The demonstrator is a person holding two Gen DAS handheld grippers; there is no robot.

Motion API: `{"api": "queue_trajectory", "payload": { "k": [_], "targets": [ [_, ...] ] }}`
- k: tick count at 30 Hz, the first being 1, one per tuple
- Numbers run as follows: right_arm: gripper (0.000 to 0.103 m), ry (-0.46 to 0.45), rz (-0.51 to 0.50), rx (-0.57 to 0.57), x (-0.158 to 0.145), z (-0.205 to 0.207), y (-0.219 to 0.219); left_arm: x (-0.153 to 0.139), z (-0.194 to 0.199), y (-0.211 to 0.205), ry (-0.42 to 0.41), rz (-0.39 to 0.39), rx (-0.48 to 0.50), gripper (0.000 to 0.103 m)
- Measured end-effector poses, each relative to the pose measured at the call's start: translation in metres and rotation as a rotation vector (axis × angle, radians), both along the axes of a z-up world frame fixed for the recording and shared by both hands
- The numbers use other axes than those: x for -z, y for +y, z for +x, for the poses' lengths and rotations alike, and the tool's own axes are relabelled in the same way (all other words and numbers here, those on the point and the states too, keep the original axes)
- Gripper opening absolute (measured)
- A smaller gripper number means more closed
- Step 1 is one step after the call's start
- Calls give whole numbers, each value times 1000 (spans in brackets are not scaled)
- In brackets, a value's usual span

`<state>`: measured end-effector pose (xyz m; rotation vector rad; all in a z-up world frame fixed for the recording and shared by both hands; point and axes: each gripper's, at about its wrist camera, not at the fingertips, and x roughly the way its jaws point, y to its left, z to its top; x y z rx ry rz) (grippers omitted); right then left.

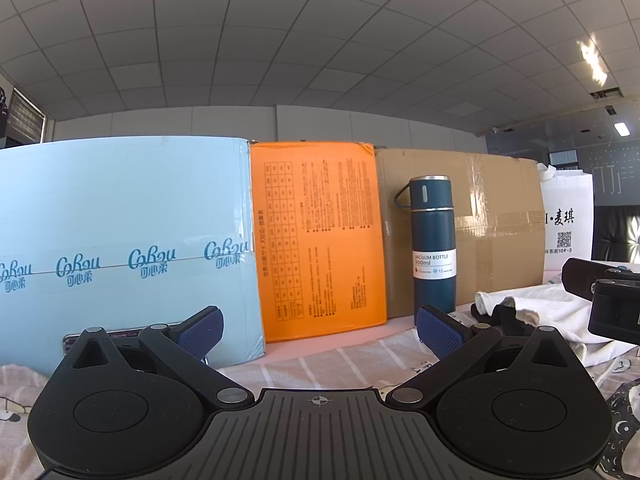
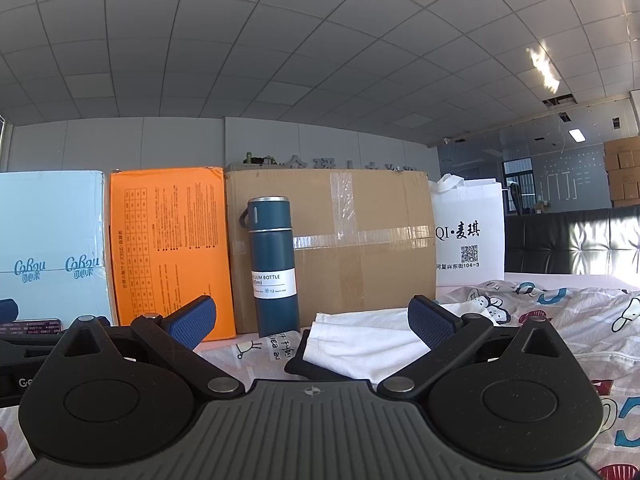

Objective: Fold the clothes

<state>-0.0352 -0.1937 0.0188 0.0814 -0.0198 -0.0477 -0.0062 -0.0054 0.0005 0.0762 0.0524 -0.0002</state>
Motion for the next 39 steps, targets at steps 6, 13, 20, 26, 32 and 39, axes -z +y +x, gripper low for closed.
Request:
{"api": "queue_trajectory", "payload": {
  "k": [6,13,20,26,32,39],
  "targets": [
    [103,1,0,0,0,1,0,0,0,0,-1,1,0,103],
    [103,0,1,-1,0,1,0,0,0,0,-2,0,-1,103],
    [103,-5,19,-10,0,-1,-3,-1,-2,2,-13,-12,4,103],
    [103,-37,44,-38,0,-7,-5,-4,-7,4,-51,-23,5,103],
    [103,-102,110,-90,0,-15,-12,-8,-19,1,-113,12,-18,103],
    [103,-161,179,-129,0,-24,-21,-20,-47,3,-190,40,-39,103]
  ]
}}
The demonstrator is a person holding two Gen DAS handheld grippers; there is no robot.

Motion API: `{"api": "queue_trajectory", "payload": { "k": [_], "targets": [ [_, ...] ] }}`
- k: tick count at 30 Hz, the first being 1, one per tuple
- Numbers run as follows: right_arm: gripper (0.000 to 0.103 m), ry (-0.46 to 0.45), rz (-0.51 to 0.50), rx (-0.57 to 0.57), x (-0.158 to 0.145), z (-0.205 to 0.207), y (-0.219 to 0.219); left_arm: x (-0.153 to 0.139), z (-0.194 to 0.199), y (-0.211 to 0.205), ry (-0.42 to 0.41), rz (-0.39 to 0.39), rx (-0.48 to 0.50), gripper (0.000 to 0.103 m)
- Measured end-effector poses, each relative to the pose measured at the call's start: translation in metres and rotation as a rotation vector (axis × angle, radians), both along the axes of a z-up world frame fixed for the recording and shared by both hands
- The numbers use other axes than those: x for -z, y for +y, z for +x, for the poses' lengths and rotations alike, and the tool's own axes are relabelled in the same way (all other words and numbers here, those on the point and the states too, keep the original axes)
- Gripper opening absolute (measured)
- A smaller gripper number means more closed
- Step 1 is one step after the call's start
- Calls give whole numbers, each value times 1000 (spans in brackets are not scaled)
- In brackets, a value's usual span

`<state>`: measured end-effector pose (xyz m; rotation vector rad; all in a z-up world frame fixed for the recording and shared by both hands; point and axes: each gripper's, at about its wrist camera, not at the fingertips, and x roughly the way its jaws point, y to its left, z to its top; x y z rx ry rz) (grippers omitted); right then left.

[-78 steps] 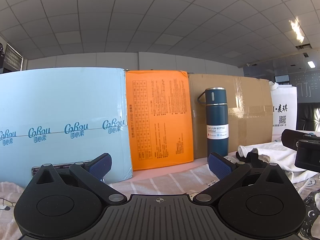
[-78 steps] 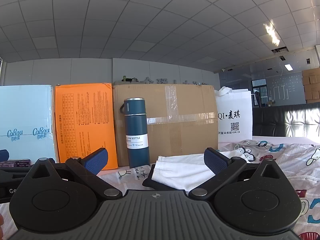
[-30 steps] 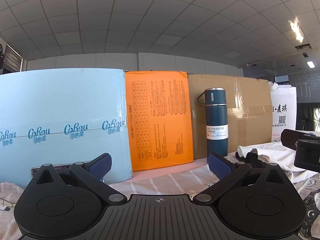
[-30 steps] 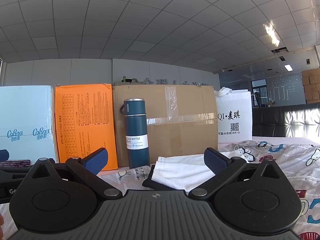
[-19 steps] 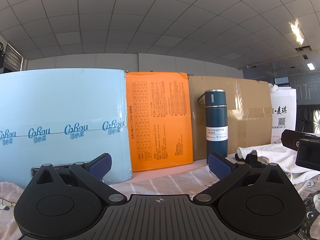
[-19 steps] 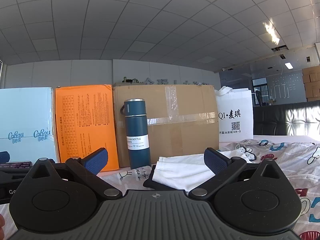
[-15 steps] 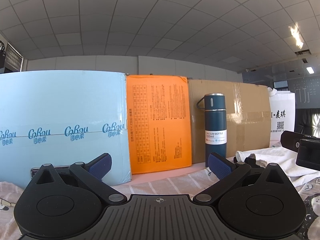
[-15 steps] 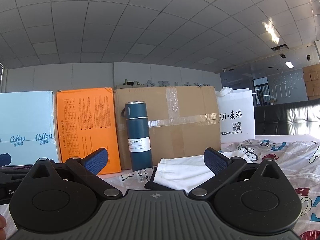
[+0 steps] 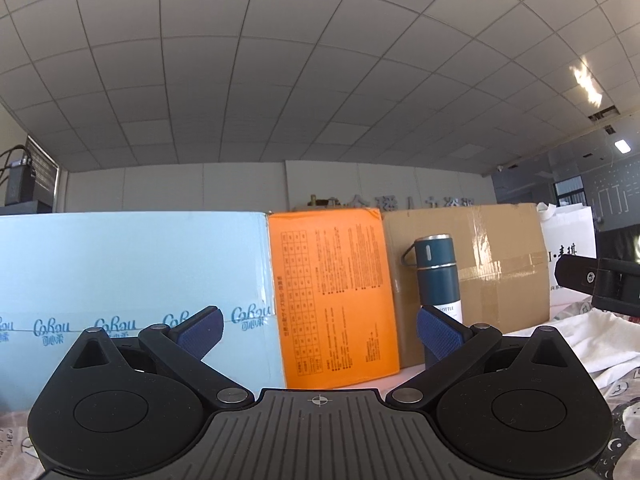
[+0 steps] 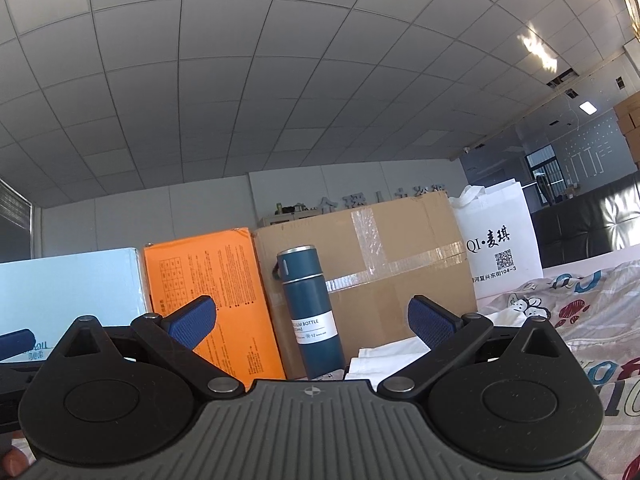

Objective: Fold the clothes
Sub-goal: 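Swing both tools toward the pink knit sweater lying on the bed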

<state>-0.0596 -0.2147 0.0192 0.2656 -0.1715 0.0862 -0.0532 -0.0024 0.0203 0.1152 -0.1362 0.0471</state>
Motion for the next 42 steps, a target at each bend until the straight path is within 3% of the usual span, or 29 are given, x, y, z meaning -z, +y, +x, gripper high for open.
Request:
{"api": "queue_trajectory", "payload": {
  "k": [8,15,24,31,37,40,42],
  "targets": [
    [103,-42,-25,-39,-2,-12,9,-13,-43,36,-36,0,-85,103],
    [103,28,30,-105,-16,-35,35,-22,-83,81,-91,42,-217,103],
    [103,131,-6,-426,-32,-66,114,-40,-135,163,-134,19,-399,103],
    [103,181,-97,-682,-51,-89,201,-66,-186,250,-194,-118,-511,103],
    [103,195,-162,-823,-67,-98,279,-54,-224,330,-198,-299,-678,103],
    [103,233,-188,-891,-67,-99,318,-40,-244,365,-205,-446,-696,103],
    [103,260,-207,-937,-66,-100,344,-31,-260,388,-213,-583,-689,103]
  ]
}}
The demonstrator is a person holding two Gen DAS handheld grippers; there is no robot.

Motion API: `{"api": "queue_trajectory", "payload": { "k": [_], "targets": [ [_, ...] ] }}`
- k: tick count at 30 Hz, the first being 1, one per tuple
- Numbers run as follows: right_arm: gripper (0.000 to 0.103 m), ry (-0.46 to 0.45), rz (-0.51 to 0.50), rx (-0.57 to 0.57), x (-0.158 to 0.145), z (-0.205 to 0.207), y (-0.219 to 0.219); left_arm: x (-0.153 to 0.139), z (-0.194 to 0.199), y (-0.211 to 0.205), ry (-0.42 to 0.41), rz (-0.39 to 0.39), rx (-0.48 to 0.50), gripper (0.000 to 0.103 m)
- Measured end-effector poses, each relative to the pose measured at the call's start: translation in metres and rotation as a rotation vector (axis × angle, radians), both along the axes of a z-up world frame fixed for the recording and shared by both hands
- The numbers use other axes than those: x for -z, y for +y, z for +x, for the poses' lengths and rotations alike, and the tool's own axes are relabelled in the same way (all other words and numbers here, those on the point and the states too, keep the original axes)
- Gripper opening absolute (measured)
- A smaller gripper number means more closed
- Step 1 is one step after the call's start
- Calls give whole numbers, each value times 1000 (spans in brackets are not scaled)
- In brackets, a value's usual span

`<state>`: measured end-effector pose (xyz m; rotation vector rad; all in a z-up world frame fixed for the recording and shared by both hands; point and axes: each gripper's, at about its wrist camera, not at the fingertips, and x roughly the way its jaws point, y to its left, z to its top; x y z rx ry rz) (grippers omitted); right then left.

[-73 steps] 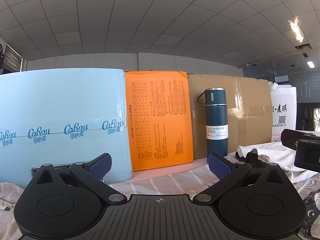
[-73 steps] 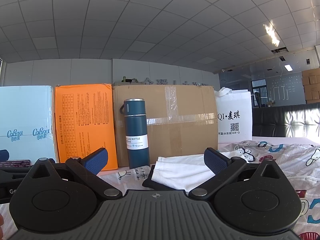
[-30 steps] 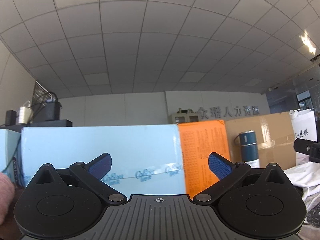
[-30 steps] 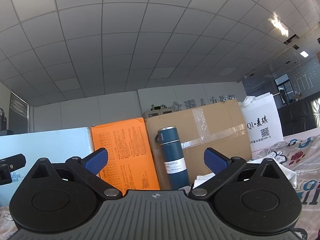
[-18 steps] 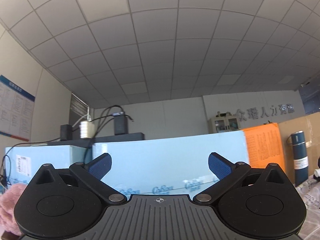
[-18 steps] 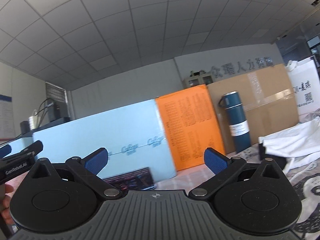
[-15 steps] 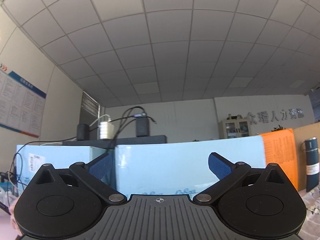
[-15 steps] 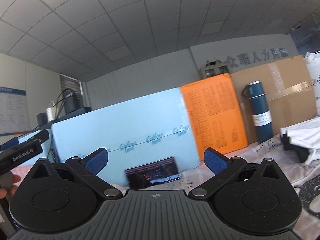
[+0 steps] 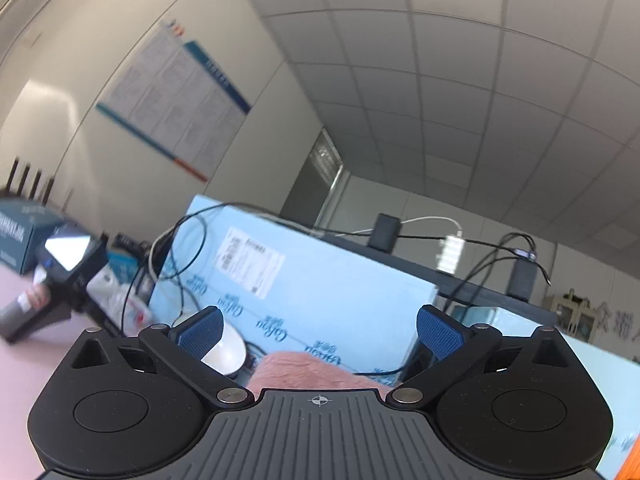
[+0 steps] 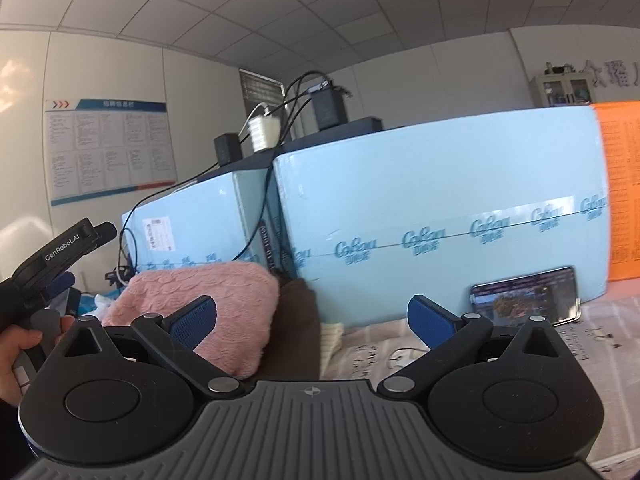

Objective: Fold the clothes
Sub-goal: 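Swing both tools toward the pink knit sweater lying on the bed, then grasp the pink sweater with the left gripper while the right gripper grasps it too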

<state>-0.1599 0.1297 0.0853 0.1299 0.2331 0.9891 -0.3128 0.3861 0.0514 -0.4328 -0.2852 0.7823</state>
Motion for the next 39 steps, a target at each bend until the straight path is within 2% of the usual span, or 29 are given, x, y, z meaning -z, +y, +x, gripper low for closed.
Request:
{"api": "queue_trajectory", "payload": {
  "k": [2,5,9,11,15,17,19,20,21,22,25,29,31,32,33,34,35,36,38,39],
  "targets": [
    [103,0,-29,-45,3,-5,25,9,-12,17,-45,-96,-7,103],
    [101,-20,-68,-151,8,-17,67,21,-22,32,-85,-184,19,103],
    [101,-129,-121,-270,12,-42,116,35,-27,51,-153,-302,69,102],
    [101,-161,-158,-322,13,-50,139,41,-30,57,-185,-341,76,102],
    [98,-201,-255,-353,24,-57,186,48,-34,63,-218,-371,94,102],
    [78,-209,-270,-315,31,-53,198,49,-33,63,-216,-372,103,102],
    [50,-208,-250,-276,36,-45,200,49,-30,63,-199,-370,114,102],
    [44,-201,-232,-265,37,-39,198,49,-28,63,-188,-370,123,101],
    [31,-180,-210,-258,37,-33,193,49,-25,63,-177,-371,134,100],
    [22,-148,-185,-255,34,-27,189,49,-22,63,-162,-371,144,99],
    [20,-69,-92,-218,24,-12,170,48,-6,58,-73,-349,168,90],
    [20,-35,12,-138,12,4,142,47,26,43,102,-285,215,67],
    [20,-12,54,-98,7,12,128,47,39,34,177,-240,227,64],
    [20,4,70,-75,7,18,121,47,44,29,208,-216,229,59],
    [20,20,80,-55,6,23,113,47,47,25,230,-192,229,48],
    [20,34,89,-37,6,29,106,47,50,22,249,-169,231,42],
    [20,46,93,-26,6,35,101,47,52,19,264,-146,235,27],
    [21,60,93,-16,7,40,96,47,54,15,275,-123,241,23],
    [28,83,85,-21,11,48,87,46,56,9,280,-79,254,23],
    [36,87,86,-33,13,50,83,45,56,6,280,-57,261,23]
  ]
}}
